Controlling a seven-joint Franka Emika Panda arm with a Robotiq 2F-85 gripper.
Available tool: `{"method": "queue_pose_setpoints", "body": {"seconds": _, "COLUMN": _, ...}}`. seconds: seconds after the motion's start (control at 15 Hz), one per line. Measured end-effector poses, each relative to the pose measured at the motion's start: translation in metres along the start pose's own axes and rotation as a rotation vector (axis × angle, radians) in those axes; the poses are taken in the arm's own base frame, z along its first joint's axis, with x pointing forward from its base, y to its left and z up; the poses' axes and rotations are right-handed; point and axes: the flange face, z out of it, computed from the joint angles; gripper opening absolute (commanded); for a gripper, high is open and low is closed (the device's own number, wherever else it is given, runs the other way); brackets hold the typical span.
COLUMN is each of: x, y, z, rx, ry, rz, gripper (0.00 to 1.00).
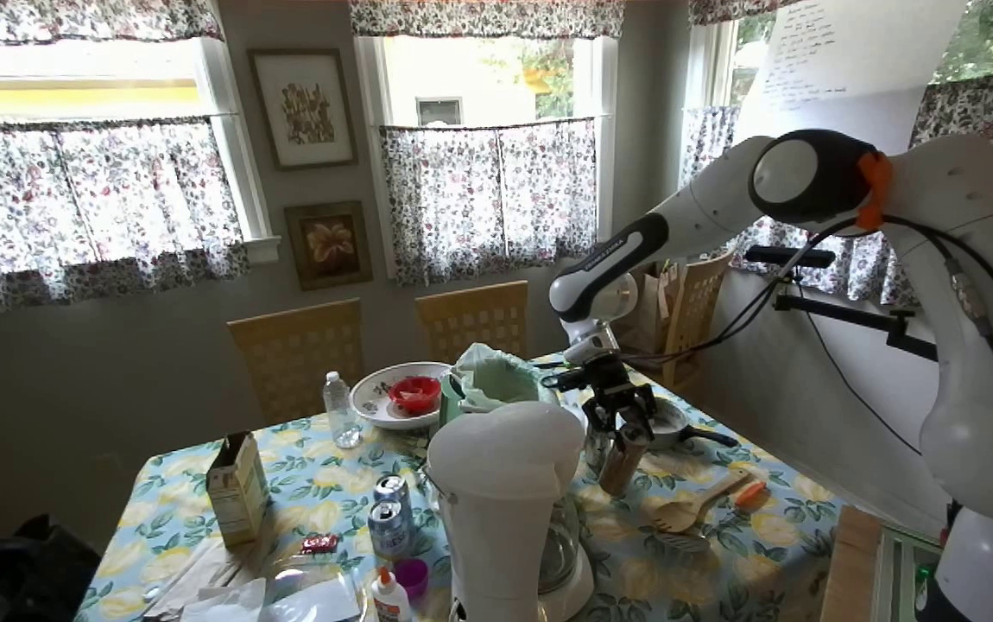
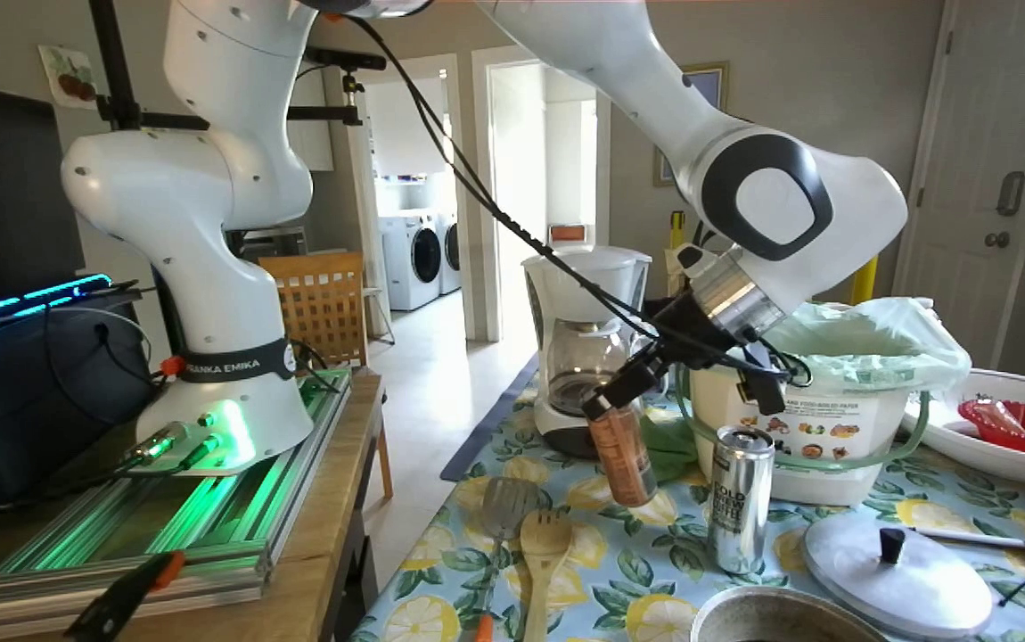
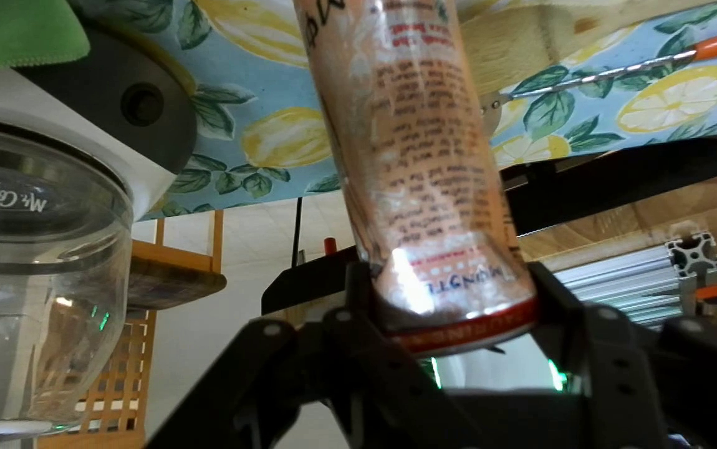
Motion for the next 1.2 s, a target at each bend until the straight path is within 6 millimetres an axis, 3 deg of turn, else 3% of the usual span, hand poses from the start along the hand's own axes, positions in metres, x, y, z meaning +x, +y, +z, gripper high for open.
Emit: {"method": "queue_pose_setpoints", "body": {"seconds": 1.2, "x": -0.011, "y": -0.001, "z": -0.011, "rx": 0.052, "ry": -0.019, "rz": 0.001, "gripper": 0.37}}
